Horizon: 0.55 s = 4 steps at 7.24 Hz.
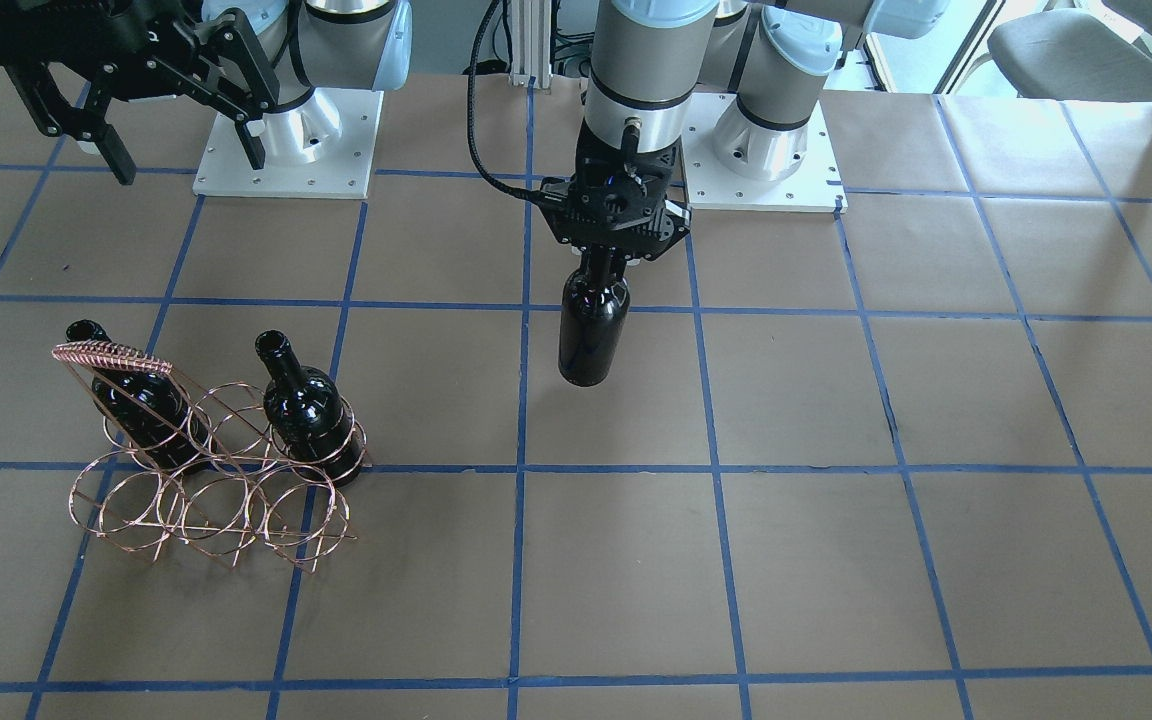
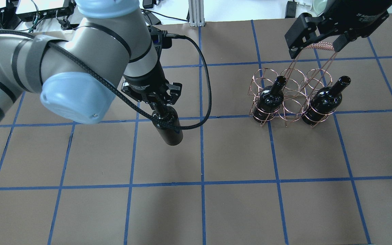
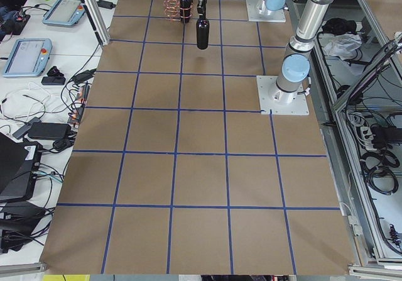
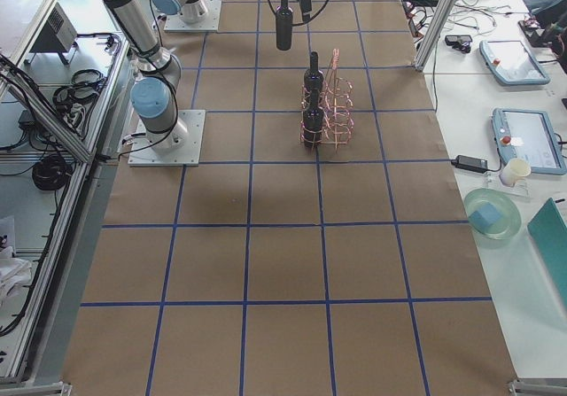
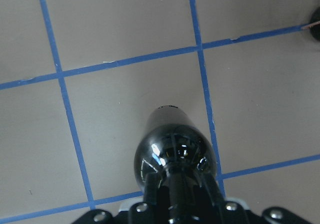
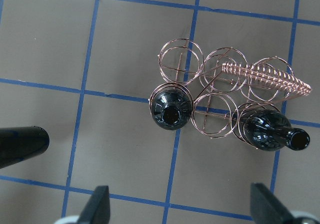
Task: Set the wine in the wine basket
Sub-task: 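Lift the bottle with the left gripper and stand it upright mid-table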
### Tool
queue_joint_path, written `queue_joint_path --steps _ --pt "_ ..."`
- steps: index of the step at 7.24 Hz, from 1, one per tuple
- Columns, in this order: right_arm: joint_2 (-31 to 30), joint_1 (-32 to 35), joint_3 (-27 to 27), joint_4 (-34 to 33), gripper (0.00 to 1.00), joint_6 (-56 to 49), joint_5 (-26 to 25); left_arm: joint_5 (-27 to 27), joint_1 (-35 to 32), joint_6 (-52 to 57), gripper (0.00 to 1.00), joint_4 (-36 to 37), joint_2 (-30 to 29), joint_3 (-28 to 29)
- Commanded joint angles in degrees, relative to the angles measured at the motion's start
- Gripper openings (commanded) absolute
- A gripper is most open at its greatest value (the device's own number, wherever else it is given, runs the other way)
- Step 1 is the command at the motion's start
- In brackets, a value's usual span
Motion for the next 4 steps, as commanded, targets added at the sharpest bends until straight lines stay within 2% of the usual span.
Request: queue_joint_path --steps 1,4 --pt "0.0 0.0 0.0 0.0 1.00 0.0 0.0 0.0 -2.1 -0.1 0.00 1.8 -0.5 -2.5" --pt "0.0 0.0 0.0 0.0 1.00 0.0 0.0 0.0 -3.1 0.0 0.00 2.5 -1.4 -3.2"
